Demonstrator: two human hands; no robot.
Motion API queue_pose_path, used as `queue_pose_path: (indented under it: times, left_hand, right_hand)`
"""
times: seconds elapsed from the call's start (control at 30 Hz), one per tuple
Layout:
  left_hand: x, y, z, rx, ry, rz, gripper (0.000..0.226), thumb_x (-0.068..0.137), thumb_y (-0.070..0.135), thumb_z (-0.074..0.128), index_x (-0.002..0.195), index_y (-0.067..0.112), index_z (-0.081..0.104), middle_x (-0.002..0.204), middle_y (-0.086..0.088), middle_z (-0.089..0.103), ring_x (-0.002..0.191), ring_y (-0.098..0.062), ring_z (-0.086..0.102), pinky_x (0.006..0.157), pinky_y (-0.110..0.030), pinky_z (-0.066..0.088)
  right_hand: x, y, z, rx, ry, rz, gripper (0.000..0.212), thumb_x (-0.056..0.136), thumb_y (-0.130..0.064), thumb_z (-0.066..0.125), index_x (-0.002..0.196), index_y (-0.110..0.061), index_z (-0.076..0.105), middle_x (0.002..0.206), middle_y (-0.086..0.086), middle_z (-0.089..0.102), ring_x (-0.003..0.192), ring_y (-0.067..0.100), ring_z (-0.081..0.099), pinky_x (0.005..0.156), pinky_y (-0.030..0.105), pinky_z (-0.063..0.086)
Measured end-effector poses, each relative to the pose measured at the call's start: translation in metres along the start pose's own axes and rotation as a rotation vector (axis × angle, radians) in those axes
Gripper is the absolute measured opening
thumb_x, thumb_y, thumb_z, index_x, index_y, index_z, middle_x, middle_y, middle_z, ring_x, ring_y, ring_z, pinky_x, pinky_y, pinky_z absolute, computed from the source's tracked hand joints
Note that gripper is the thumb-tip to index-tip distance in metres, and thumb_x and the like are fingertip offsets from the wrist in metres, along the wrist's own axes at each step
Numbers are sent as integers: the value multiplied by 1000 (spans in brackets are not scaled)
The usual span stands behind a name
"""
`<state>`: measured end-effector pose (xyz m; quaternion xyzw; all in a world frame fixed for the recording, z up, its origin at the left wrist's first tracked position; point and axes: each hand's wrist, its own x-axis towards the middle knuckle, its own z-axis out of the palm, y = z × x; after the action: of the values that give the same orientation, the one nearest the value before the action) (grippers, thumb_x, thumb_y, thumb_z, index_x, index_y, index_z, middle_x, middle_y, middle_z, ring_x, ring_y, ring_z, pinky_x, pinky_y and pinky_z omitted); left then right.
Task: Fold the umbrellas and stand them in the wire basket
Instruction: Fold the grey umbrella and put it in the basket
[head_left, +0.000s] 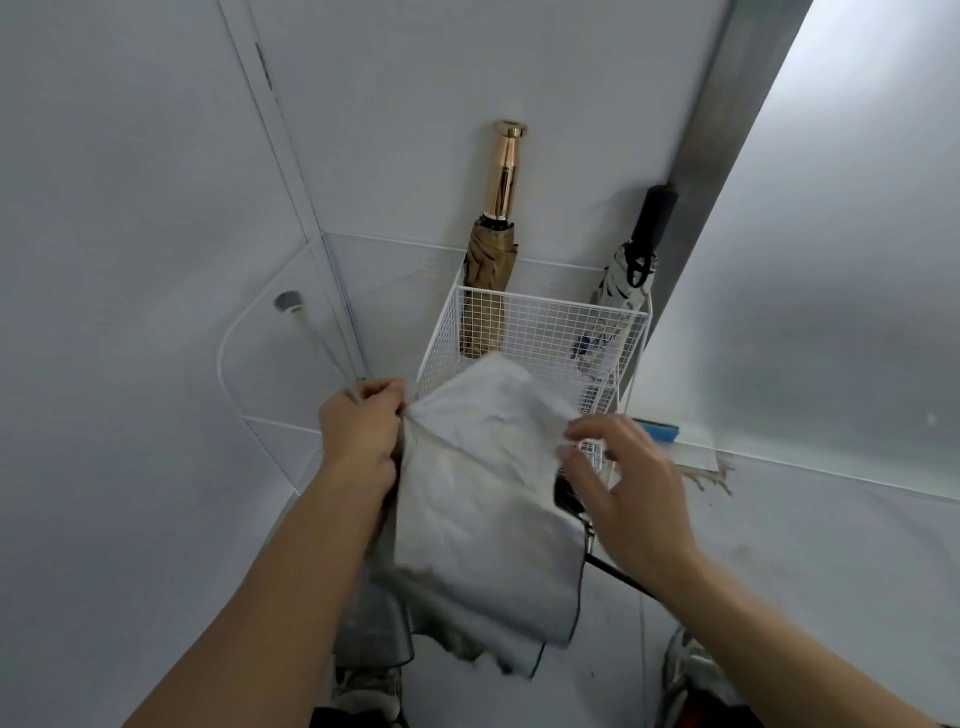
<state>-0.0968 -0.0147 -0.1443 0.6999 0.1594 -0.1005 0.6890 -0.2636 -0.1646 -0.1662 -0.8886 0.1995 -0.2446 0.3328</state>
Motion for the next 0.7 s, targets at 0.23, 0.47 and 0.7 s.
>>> queue_pose_path:
  times: [0.23,0.47,0.7]
  left_hand:
    - [14,-3,-4,-189,206,-77,22,89,-1,62,73,14,59,71,-6,58,61,-14,54,57,-26,49]
    - [5,-3,2,-103,131,6,7,91,5,64,86,10,64,68,-4,59,57,-13,54,56,-25,47]
    - [0,0,3,24,-3,43,14,91,6,64,81,14,67,69,-2,61,63,-11,54,70,-26,48]
  right_hand:
    - [-37,-12,29,-191,-349,-354,62,72,-66,65,122,-31,56,139,-9,49,127,15,48,100,35,44]
    - [-10,-10,14,319,-319,86,12,78,-31,82,88,-29,74,91,-19,69,85,-4,62,74,11,45]
    - [15,-6,-14,668,-391,437,21,75,-32,78,77,-11,74,65,6,59,59,20,49,57,30,39]
